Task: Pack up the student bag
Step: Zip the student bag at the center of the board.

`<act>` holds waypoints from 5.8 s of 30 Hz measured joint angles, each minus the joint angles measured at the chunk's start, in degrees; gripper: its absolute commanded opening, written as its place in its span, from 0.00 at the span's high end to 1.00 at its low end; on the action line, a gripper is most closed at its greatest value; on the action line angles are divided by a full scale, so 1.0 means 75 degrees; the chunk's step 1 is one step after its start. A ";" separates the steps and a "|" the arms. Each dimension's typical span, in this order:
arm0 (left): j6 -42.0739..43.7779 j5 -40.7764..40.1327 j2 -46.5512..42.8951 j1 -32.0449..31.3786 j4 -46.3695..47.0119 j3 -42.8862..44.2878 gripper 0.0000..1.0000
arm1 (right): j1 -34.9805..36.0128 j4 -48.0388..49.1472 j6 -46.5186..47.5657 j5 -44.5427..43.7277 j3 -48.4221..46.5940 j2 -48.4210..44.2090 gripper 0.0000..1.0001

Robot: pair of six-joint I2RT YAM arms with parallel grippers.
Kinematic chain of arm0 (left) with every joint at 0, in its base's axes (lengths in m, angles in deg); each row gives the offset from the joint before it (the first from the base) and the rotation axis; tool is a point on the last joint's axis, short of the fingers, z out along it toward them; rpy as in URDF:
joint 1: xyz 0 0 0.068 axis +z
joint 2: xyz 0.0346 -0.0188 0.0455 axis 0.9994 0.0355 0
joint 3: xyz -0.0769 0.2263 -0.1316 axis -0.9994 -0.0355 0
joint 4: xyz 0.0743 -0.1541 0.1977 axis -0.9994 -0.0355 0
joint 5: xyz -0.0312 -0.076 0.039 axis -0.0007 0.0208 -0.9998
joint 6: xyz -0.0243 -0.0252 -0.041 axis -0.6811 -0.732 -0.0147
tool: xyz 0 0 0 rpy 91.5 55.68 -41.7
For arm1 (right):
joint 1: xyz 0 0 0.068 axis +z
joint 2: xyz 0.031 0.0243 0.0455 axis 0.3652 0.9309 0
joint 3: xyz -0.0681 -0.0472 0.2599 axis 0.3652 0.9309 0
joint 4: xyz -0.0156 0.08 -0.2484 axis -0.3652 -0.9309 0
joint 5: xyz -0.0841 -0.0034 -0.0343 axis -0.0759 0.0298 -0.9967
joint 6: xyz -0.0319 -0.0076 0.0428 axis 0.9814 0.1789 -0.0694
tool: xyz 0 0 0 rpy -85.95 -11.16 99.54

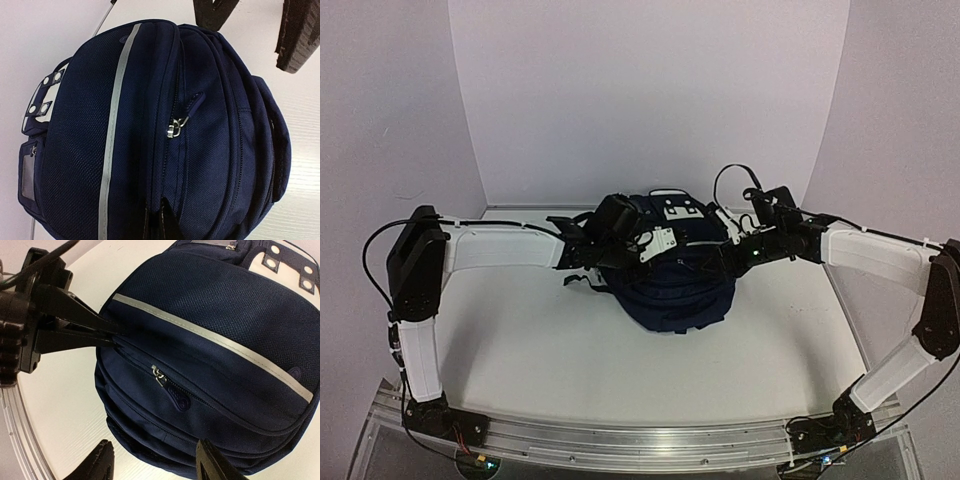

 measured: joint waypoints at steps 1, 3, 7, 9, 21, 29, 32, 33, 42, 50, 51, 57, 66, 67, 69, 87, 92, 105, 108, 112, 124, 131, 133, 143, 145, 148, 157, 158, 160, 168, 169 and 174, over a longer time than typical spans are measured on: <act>-0.0178 0.0131 0.0000 0.0042 -0.0161 0.0103 1.00 | 0.0000 0.0000 0.0022 0.0014 -0.0050 0.0011 0.44; -0.0555 0.0415 0.0000 0.0132 -0.0490 0.0329 1.00 | 0.0000 0.0022 0.0054 0.0056 -0.0136 0.0037 0.44; -0.1185 0.0949 0.0000 0.0281 -0.0894 0.0593 1.00 | 0.0000 0.0034 0.0151 0.0058 -0.0166 0.0071 0.44; -0.1488 0.1225 0.0000 0.0354 -0.1036 0.0664 1.00 | 0.0000 0.0035 0.0228 0.0028 -0.0166 0.0107 0.45; -0.2590 0.2130 0.0054 0.0526 -0.1735 0.1101 1.00 | 0.0055 0.0131 0.0456 -0.0117 -0.0336 0.0506 0.51; -0.2810 0.2326 0.0102 0.0582 -0.1762 0.1191 1.00 | 0.0417 0.0212 0.0540 -0.0355 -0.0515 0.0803 0.60; -0.2837 0.2373 0.0105 0.0593 -0.1762 0.1191 1.00 | 0.0549 0.0260 0.0597 -0.0528 -0.0585 0.0913 0.66; -0.2844 0.2382 0.0105 0.0596 -0.1762 0.1191 1.00 | 0.0589 0.0282 0.0616 -0.0610 -0.0606 0.0947 0.69; -0.2938 0.2382 0.0102 0.0622 -0.1762 0.1187 1.00 | 0.0755 0.0407 0.0769 -0.1393 -0.0635 0.1010 1.00; -0.2658 0.2095 -0.0247 0.0610 -0.1149 0.0422 1.00 | 0.0657 0.0436 0.0766 -0.1667 -0.0364 0.0745 1.00; -0.2585 0.2010 -0.0371 0.0603 -0.1027 0.0228 1.00 | 0.0582 0.0432 0.0766 -0.1656 -0.0287 0.0672 1.00; -0.2233 0.1506 -0.0930 0.0599 -0.0805 -0.0500 1.00 | 0.0125 0.0312 0.0772 -0.1479 0.0027 0.0471 1.00; -0.2083 0.0688 -0.1349 0.0856 -0.0747 -0.1073 0.99 | -0.0183 0.0238 0.0734 -0.0999 0.0169 0.0425 1.00; -0.2092 0.0686 -0.1405 0.0933 -0.0763 -0.1146 0.98 | -0.0112 0.0269 0.0700 -0.0881 0.0169 0.0425 1.00; -0.2095 0.0709 -0.1536 0.1116 -0.0870 -0.1282 0.91 | 0.0113 0.0308 0.0644 -0.0707 0.0169 0.0425 1.00; -0.0844 0.0956 -0.3626 0.0009 0.0553 -0.3125 0.39 | 0.1402 -0.0334 -0.0338 0.0412 -0.0722 0.1154 1.00; 0.0137 0.0721 -0.3048 -0.0204 0.0944 -0.3120 0.42 | 0.1391 -0.0341 -0.0415 0.0487 -0.0722 0.1154 1.00; 0.1652 -0.0100 -0.1368 -0.0579 0.0862 -0.2010 0.82 | 0.1373 -0.0401 -0.0499 0.0568 -0.0719 0.1169 1.00; 0.1751 -0.0283 -0.1352 -0.0586 0.0958 -0.2007 0.94 | 0.1373 -0.0413 -0.0490 0.0568 -0.0716 0.1169 1.00; 0.1841 -0.0435 -0.1352 -0.0596 0.0990 -0.2006 1.00 | 0.1268 -0.0424 -0.0477 0.0613 -0.0700 0.1166 1.00; 0.1332 -0.0625 -0.1590 -0.0644 0.1340 -0.2465 1.00 | -0.0058 -0.0766 -0.0021 0.1328 -0.0655 0.1155 1.00; 0.1050 -0.0633 -0.1859 -0.0650 0.1484 -0.2773 1.00 | -0.0221 -0.1070 0.0296 0.1523 -0.1256 0.1631 1.00; 0.0993 -0.0638 -0.1955 -0.0628 0.1531 -0.2882 1.00 | -0.0212 -0.1230 0.0306 0.1603 -0.1507 0.1824 1.00; 0.0627 -0.0706 -0.2110 -0.0572 0.1539 -0.3075 1.00 | -0.0192 -0.1357 0.0154 0.1929 -0.1871 0.2129 0.87; 0.0558 -0.0709 -0.2110 -0.0572 0.1495 -0.3075 1.00 | -0.0206 -0.1429 0.0075 0.1897 -0.1871 0.2065 0.58; 0.0419 -0.0720 -0.2108 -0.0576 0.1261 -0.3075 1.00 | -0.0425 -0.1735 -0.0018 0.1596 -0.1903 0.1754 0.30; -0.0058 -0.0738 -0.2116 -0.0612 0.1339 -0.3189 1.00 | -0.0764 -0.3222 0.0251 0.1040 -0.2708 0.0801 0.07; -0.0127 -0.0721 -0.2120 -0.0617 0.1371 -0.3231 1.00 | -0.0772 -0.3413 0.0289 0.0976 -0.2800 0.0759 0.07; -0.0215 -0.0715 -0.2167 -0.0621 0.1501 -0.3375 1.00 | -0.0832 -0.3783 0.0386 0.0855 -0.2939 0.0680 0.05; -0.0717 -0.0872 -0.2432 -0.0660 0.1516 -0.3737 0.89 | -0.1801 -0.4548 0.0481 0.0414 -0.2810 0.0548 0.02; -0.0837 -0.0886 -0.2449 -0.0664 0.1485 -0.3737 0.79 | -0.1902 -0.4575 0.0482 0.0346 -0.2756 0.0550 0.02; -0.2034 -0.1184 -0.2514 -0.0704 0.1177 -0.3737 0.09 | -0.2078 -0.4587 0.0437 0.0226 -0.2668 0.0730 0.02</act>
